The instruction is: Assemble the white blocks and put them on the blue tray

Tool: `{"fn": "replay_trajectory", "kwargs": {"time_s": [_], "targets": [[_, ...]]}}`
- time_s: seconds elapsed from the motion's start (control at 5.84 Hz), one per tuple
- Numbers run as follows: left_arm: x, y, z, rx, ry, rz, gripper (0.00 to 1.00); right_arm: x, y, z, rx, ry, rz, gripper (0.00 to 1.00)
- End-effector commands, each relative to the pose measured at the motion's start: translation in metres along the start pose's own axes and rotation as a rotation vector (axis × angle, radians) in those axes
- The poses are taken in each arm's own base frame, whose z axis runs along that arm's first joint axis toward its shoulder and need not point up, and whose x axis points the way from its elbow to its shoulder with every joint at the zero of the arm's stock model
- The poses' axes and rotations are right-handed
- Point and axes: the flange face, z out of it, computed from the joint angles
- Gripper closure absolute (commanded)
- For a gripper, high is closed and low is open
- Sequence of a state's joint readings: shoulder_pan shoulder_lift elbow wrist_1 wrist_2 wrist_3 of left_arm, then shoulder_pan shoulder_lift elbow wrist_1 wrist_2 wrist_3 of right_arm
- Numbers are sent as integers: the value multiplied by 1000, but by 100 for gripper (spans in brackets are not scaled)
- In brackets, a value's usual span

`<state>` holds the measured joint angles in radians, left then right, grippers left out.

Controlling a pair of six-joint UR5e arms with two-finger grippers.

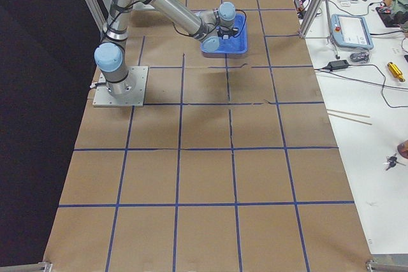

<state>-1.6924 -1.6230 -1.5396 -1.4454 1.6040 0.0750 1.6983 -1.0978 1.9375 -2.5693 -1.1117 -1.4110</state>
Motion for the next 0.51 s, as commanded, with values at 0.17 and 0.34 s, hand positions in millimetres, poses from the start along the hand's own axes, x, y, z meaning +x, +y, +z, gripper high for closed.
{"fn": "replay_trajectory", "kwargs": {"time_s": [0.17, 0.34], "targets": [[-6, -1, 0, 3, 1, -9, 1, -2, 2, 13, 9, -6, 8, 78], [-10, -2, 0, 3, 2, -16, 1, -2, 1, 13, 13, -4, 17, 78]]}}
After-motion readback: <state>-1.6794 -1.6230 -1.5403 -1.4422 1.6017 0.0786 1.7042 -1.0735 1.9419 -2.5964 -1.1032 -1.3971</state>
